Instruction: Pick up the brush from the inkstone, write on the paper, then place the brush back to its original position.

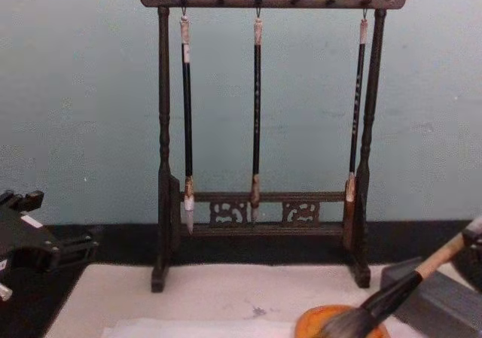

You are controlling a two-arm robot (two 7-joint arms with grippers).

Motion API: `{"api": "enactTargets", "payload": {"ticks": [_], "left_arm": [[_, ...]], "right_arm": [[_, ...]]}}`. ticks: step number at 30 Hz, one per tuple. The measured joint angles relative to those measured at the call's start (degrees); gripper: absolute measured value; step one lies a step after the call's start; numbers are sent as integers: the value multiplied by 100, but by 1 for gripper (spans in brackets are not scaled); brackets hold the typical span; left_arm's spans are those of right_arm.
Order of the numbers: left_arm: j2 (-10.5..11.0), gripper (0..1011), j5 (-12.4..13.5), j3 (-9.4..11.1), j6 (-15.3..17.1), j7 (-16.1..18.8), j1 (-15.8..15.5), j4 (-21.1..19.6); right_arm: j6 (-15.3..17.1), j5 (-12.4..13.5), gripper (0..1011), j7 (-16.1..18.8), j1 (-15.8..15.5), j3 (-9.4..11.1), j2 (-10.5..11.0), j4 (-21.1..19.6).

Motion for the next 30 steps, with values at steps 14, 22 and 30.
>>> {"api": "enactTargets", "payload": {"ticks": [14, 22, 30], "left_arm": [[0, 1010, 0, 0, 0, 0, 0, 0], [0, 1010, 0, 0, 0, 0, 0, 0], [0, 1010, 0, 0, 0, 0, 0, 0]], "right_arm": [[0, 0, 1000, 0, 0, 0, 0, 0], [0, 0, 1000, 0, 0, 0, 0, 0], [0, 0, 1000, 0, 0, 0, 0, 0]]}}
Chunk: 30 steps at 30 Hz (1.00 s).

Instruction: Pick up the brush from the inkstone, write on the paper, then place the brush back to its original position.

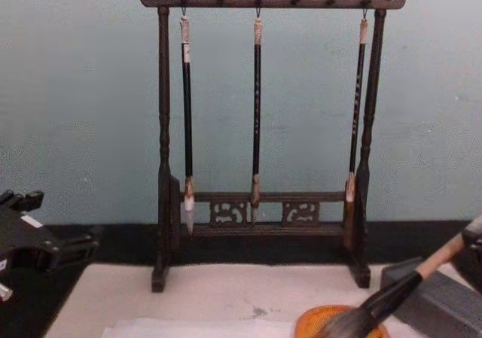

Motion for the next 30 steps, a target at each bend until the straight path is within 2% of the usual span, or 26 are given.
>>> {"api": "enactTargets", "payload": {"ticks": [30], "left_arm": [[0, 1010, 0, 0, 0, 0, 0, 0]], "right_arm": [[0, 0, 1000, 0, 0, 0, 0, 0]]}}
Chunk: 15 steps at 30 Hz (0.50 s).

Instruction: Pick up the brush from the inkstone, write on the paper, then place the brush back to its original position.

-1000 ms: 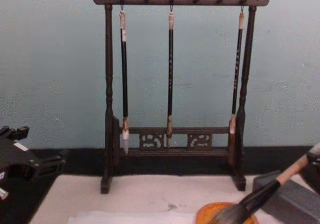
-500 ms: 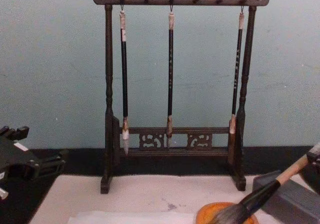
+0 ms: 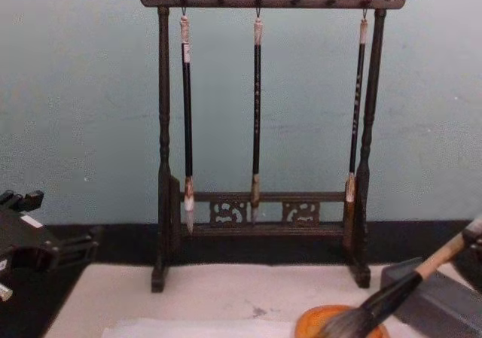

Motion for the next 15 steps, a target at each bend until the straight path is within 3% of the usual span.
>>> {"api": "enactTargets", "payload": {"ticks": [8, 13, 15], "left_arm": [[0, 1010, 0, 0, 0, 0, 0, 0], [0, 1010, 0, 0, 0, 0, 0, 0], [0, 1010, 0, 0, 0, 0, 0, 0]], "right_arm": [[1, 38, 1000, 24, -55, 53, 4, -66], [89, 511, 1000, 234, -359, 364, 30, -390], [157, 823, 1000, 380, -508, 538, 32, -548]]}}
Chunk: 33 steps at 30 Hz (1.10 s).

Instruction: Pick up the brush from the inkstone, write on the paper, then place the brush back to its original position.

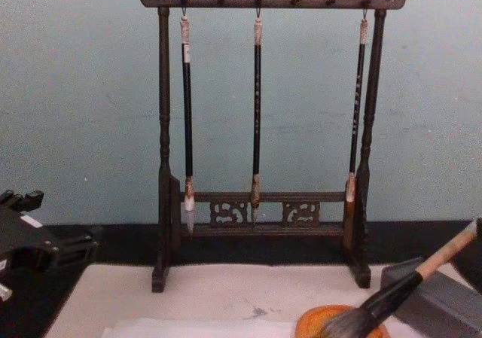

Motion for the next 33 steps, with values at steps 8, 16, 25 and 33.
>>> {"api": "enactTargets", "payload": {"ticks": [8, 16, 25, 33], "left_arm": [[0, 1010, 0, 0, 0, 0, 0, 0], [0, 1010, 0, 0, 0, 0, 0, 0], [0, 1010, 0, 0, 0, 0, 0, 0], [0, 1009, 0, 0, 0, 0, 0, 0]], "right_arm": [[372, 1242, 1000, 521, -481, 613, -91, -429], [1037, 2914, 1000, 1006, -928, 1364, -524, -618], [1696, 4468, 1000, 1218, -996, 1749, -863, -341], [2150, 5198, 1000, 1585, -570, 1710, -917, 389]]}}
